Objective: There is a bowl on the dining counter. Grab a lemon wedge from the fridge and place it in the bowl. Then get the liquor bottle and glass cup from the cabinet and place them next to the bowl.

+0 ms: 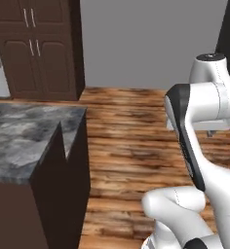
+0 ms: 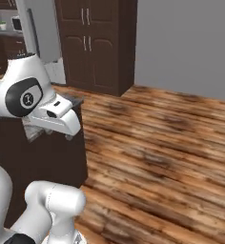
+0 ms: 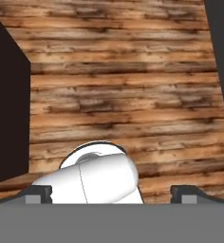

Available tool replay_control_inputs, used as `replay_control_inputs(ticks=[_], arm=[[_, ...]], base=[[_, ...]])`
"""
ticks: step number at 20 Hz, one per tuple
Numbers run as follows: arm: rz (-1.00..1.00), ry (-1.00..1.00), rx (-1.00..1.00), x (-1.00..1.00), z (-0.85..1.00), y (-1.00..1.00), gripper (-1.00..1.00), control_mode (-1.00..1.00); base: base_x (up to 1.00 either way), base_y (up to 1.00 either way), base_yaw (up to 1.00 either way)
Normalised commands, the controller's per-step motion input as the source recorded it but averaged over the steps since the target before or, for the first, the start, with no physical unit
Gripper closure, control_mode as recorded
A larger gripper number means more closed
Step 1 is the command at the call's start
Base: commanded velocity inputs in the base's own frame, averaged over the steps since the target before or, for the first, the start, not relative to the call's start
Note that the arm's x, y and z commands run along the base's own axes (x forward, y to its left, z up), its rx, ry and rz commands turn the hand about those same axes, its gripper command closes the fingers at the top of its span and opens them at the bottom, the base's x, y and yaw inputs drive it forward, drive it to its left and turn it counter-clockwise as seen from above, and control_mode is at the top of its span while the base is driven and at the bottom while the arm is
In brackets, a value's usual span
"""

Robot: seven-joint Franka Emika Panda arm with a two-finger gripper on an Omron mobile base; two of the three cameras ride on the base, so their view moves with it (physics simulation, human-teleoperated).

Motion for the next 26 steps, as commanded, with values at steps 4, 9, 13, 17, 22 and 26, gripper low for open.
replay_control_inputs(ticks=[4,9,13,17,22,26], arm=[[0.0,0.0,0.0,0.0,0.0,0.0,-1.0,1.0],[0.0,0.0,0.0,0.0,0.0,0.0,-1.0,1.0],[0.0,0.0,0.0,0.0,0.0,0.0,-1.0,1.0],[0.0,0.0,0.0,0.0,0.0,0.0,-1.0,1.0],[0.0,0.0,0.0,0.0,0.0,0.0,-1.0,1.0],[0.0,0.0,0.0,0.0,0.0,0.0,-1.0,1.0]], base=[[0.83,-0.64,0.48],[0.84,-0.67,0.48],[0.87,-0.72,0.46],[0.96,-0.77,0.44],[1.0,-0.85,0.41],[0.9,-0.84,0.43]])
